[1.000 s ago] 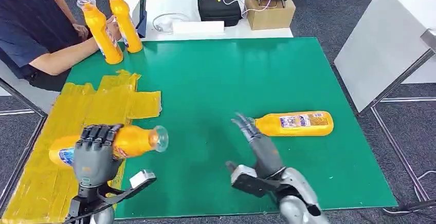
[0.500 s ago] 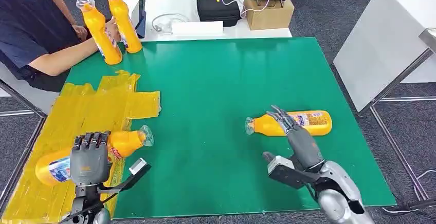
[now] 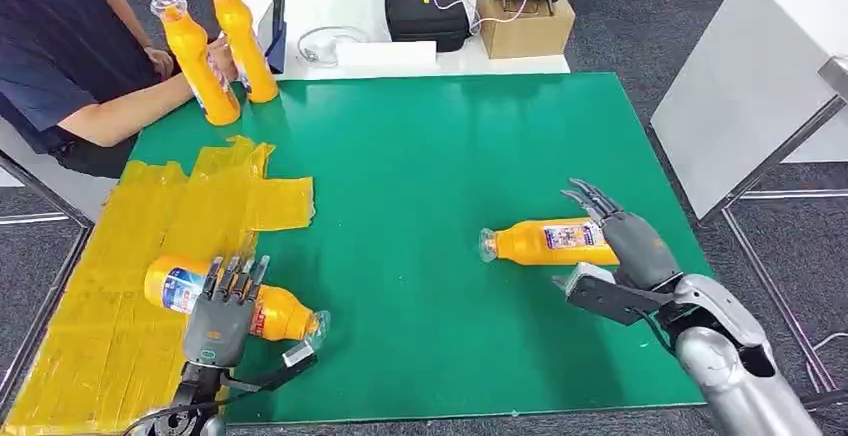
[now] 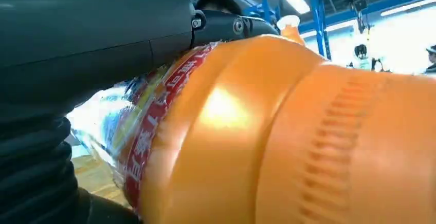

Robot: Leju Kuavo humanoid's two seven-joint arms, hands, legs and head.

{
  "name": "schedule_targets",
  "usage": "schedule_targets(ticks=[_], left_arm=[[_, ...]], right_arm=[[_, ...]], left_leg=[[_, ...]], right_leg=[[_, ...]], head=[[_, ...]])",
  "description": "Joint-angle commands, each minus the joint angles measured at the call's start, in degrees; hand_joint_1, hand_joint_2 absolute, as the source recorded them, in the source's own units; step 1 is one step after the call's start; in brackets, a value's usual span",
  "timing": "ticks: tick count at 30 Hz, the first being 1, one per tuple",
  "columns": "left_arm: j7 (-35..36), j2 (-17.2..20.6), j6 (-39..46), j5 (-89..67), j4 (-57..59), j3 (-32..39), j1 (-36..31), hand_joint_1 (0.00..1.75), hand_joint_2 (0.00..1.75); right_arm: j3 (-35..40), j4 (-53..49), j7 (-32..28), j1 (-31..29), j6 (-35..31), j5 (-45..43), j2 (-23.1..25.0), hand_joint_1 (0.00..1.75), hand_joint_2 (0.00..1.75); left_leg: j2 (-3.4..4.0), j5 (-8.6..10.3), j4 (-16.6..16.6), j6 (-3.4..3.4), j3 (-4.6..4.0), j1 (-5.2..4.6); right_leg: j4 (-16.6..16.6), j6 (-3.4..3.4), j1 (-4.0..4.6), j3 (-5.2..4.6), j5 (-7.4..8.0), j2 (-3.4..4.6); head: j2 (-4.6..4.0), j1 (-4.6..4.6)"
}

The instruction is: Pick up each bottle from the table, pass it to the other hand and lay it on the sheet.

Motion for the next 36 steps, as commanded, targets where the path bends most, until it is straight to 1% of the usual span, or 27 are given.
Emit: schedule_targets(ticks=[1,2,4,5,6,9,10,11,12,13,14,18,19,20,21,26,27,28,30,32,33,34,35,36], left_arm=[[-5.45,0.94,-2.88,1.90,14.32,-0.12,-5.35,0.00,0.00],[-6.09,0.98,-3.01,2.20,14.96,-0.21,-5.76,0.00,0.00],[-7.99,0.95,-3.39,3.72,15.90,-0.42,-6.46,0.00,0.00],[-8.96,0.92,-3.98,4.83,16.04,-0.44,-6.64,0.00,0.00],[-10.16,0.99,-4.71,6.27,16.12,-0.60,-6.87,0.00,0.00],[-11.63,1.38,-6.60,8.48,16.68,-1.25,-7.78,0.00,0.00],[-12.02,1.32,-6.99,9.10,16.81,-1.21,-7.95,0.00,0.00],[-12.20,1.41,-7.47,9.33,16.96,-1.52,-8.21,0.00,0.00],[-12.16,1.43,-7.73,9.32,17.10,-1.60,-8.33,0.00,0.00],[-12.16,1.49,-8.59,9.59,17.47,-1.74,-8.59,0.00,0.00],[-12.28,1.55,-9.29,9.85,17.87,-1.82,-8.88,0.00,0.00],[-13.70,2.36,-13.56,11.68,19.75,-2.61,-10.15,0.00,0.00],[-13.82,2.63,-13.97,11.82,20.01,-2.81,-10.26,0.00,0.00],[-13.92,2.96,-14.93,12.10,20.61,-2.99,-10.59,0.00,0.00],[-14.39,3.35,-16.38,12.73,21.27,-3.62,-10.95,0.00,0.00],[-14.79,3.66,-16.17,13.52,21.55,-3.93,-11.04,0.00,0.00],[-15.27,3.74,-16.50,13.95,21.70,-4.09,-11.11,0.00,0.00],[-16.75,3.96,-16.47,16.68,21.18,-4.40,-11.16,0.00,0.00],[-16.75,3.94,-16.50,16.69,21.17,-4.41,-11.18,0.00,0.00],[-16.75,3.94,-16.50,16.69,21.17,-4.41,-11.18,0.00,0.00],[-16.75,3.90,-16.50,16.69,21.15,-4.42,-11.18,0.00,0.00],[-16.68,4.00,-16.63,16.87,20.79,-4.63,-11.04,0.00,0.00],[-17.01,4.03,-16.50,17.36,20.51,-4.74,-11.03,0.00,0.00],[-17.74,3.91,-16.55,18.33,20.15,-4.71,-11.03,0.00,0.00]], right_arm=[[3.97,11.65,2.50,-10.30,6.93,-2.59,-6.35,0.00,1.75],[4.49,13.03,2.48,-11.49,7.64,-2.80,-6.83,0.00,1.75],[5.56,15.12,2.52,-13.63,9.46,-4.07,-8.45,0.00,1.75],[6.09,15.50,2.70,-14.20,10.16,-4.76,-9.31,0.00,1.75],[7.08,15.82,3.31,-14.87,11.24,-5.71,-10.66,0.00,1.75],[8.79,17.85,4.56,-15.34,12.46,-6.32,-12.11,0.00,1.75],[9.16,18.55,4.93,-15.09,11.99,-5.62,-11.99,0.00,1.75],[9.55,19.77,5.07,-14.75,11.48,-5.20,-11.87,0.00,1.75],[9.61,20.17,5.11,-14.64,11.31,-5.10,-11.79,0.00,1.75],[9.86,21.23,5.15,-14.77,10.88,-4.81,-11.50,0.00,1.75],[9.89,22.17,5.00,-15.19,10.76,-4.83,-11.42,0.00,1.75],[11.21,26.99,4.79,-18.69,10.91,-4.15,-10.23,0.00,1.75],[11.44,27.53,4.56,-19.16,10.93,-4.07,-10.05,0.00,1.75],[11.69,28.48,4.39,-19.61,10.88,-4.01,-9.69,0.00,1.75],[12.39,29.94,3.78,-20.37,10.84,-3.66,-9.15,0.00,1.75],[13.07,31.06,3.47,-20.83,10.54,-3.43,-8.57,0.00,1.75],[13.40,31.40,3.36,-20.91,10.45,-3.27,-8.37,0.00,1.75],[15.18,34.23,2.77,-21.52,8.92,-2.36,-6.33,0.00,1.75],[15.24,34.26,2.77,-21.46,8.91,-2.34,-6.23,0.00,1.75],[15.24,34.26,2.77,-21.46,8.91,-2.34,-6.23,0.00,1.75],[15.19,34.29,2.77,-21.53,8.90,-2.34,-6.33,0.00,1.75],[15.34,34.68,2.69,-21.77,8.56,-2.08,-6.24,0.00,1.75],[15.53,35.55,2.53,-22.12,8.21,-1.66,-5.70,0.00,1.75],[15.60,37.25,2.27,-22.70,7.46,-1.03,-4.48,0.00,1.75]], left_leg=[[0.15,0.00,-0.04,0.04,0.22,-0.03],[0.21,0.02,-0.06,0.05,0.28,-0.05],[0.06,0.07,-0.05,0.08,0.24,-0.04],[-0.01,0.07,-0.05,0.11,0.26,-0.06],[0.08,0.10,-0.09,0.14,0.30,-0.06],[-0.24,0.20,-0.09,0.22,0.42,-0.08],[-0.28,0.27,-0.12,0.29,0.42,-0.09],[-0.42,0.25,-0.11,0.26,0.46,-0.09],[-0.35,0.29,-0.17,0.25,0.51,-0.07],[-0.50,0.27,-0.13,0.23,0.52,-0.09],[-0.51,0.26,-0.11,0.23,0.54,-0.12],[-0.30,0.24,-0.12,0.23,0.52,-0.15],[-0.42,0.24,-0.08,0.22,0.49,-0.15],[-0.22,0.26,-0.13,0.23,0.53,-0.15],[-0.32,0.25,-0.11,0.22,0.53,-0.16],[-0.25,0.26,-0.13,0.22,0.53,-0.14],[-0.39,0.25,-0.11,0.22,0.53,-0.16],[-0.21,0.26,-0.15,0.22,0.57,-0.13],[-0.16,0.25,-0.19,0.21,0.59,-0.10],[-0.34,0.25,-0.12,0.21,0.58,-0.14],[-0.23,0.24,-0.14,0.22,0.57,-0.11],[-0.31,0.25,-0.13,0.22,0.59,-0.11],[-0.37,0.24,-0.11,0.22,0.57,-0.16],[-0.23,0.24,-0.13,0.22,0.58,-0.14]], right_leg=[[-0.03,-0.05,-0.01,0.16,0.04,0.10],[-0.05,-0.07,-0.02,0.21,0.08,0.14],[-0.06,-0.06,-0.02,0.30,0.12,0.00],[-0.03,-0.04,-0.03,0.35,0.09,-0.09],[-0.08,-0.06,-0.03,0.38,0.14,-0.05],[-0.08,-0.04,-0.04,0.55,0.08,-0.39],[-0.13,-0.05,-0.04,0.58,0.12,-0.42],[-0.12,-0.03,-0.06,0.66,0.08,-0.53],[-0.22,-0.06,-0.03,0.72,0.14,-0.47],[-0.15,-0.03,-0.05,0.77,0.08,-0.59],[-0.12,-0.02,-0.10,0.77,0.06,-0.59],[-0.10,-0.04,-0.13,0.69,0.12,-0.40],[-0.06,-0.01,-0.14,0.72,0.08,-0.51],[-0.12,-0.05,-0.13,0.68,0.16,-0.34],[-0.09,-0.03,-0.14,0.72,0.11,-0.42],[-0.13,-0.05,-0.12,0.70,0.16,-0.36],[-0.08,-0.01,-0.14,0.74,0.10,-0.48],[-0.16,-0.05,-0.10,0.72,0.17,-0.32],[-0.20,-0.07,-0.08,0.80,0.18,-0.28],[-0.10,-0.02,-0.12,0.77,0.10,-0.45],[-0.14,-0.05,-0.08,0.72,0.15,-0.35],[-0.13,-0.04,-0.09,0.77,0.11,-0.43],[-0.06,-0.01,-0.15,0.72,0.08,-0.46],[-0.11,-0.04,-0.12,0.72,0.13,-0.34]], head=[[0.00,0.00],[0.00,-0.02],[0.00,0.00],[0.00,0.00],[0.00,-0.04],[0.00,0.00],[0.00,0.00],[0.00,0.00],[0.00,0.00],[0.00,0.00],[0.00,0.00],[0.00,-0.02],[0.00,-0.02],[0.00,-0.02],[0.00,0.00],[0.00,-0.02],[0.00,-0.02],[0.00,0.00],[0.00,-0.02],[0.00,-0.02],[0.00,0.04],[0.00,0.02],[0.00,-0.04],[0.00,0.02]])
